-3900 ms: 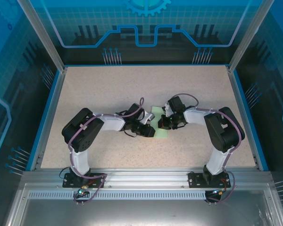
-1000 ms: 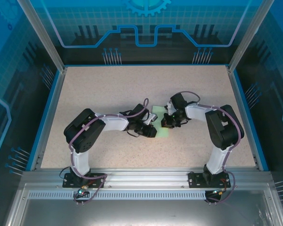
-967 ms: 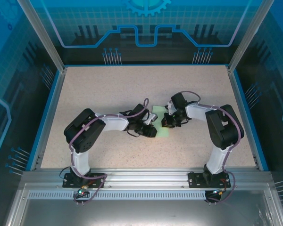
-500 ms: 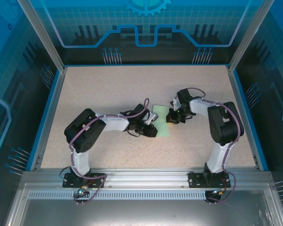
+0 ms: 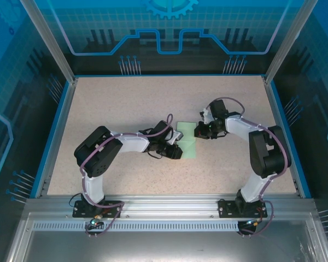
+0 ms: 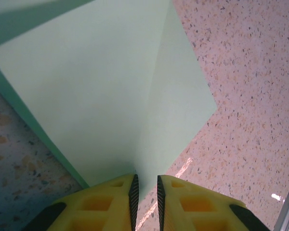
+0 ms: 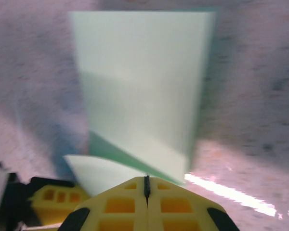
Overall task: Fold a paper plane with a square sheet of paper (fold left side to right side)
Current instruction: Fold the triangle a second time at the center of the table.
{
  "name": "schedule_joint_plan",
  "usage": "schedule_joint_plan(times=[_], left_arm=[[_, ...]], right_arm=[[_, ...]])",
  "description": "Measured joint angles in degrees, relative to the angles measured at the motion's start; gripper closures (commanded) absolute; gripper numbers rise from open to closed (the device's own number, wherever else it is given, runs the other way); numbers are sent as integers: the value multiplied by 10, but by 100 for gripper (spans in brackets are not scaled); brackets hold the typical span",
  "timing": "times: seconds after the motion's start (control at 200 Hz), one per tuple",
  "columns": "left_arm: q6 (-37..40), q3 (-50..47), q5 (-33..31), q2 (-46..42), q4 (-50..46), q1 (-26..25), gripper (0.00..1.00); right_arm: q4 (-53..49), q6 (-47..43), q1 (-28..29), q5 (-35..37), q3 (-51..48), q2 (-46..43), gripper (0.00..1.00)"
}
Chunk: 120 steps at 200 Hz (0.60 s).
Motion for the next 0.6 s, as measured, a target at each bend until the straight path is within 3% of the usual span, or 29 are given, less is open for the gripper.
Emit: schedule_joint_plan(times=[0.165, 0.365, 0.6], left_arm=[[0, 0, 0, 0, 0, 0, 78], [0, 0, 1, -3, -4, 0, 76], [-4, 10, 16, -17, -43, 0, 76]], right_arm=[[18, 12, 44, -16, -9, 10, 100], [10, 17, 44, -6, -5, 71, 100], [-6, 16, 44, 12, 7, 72, 100]])
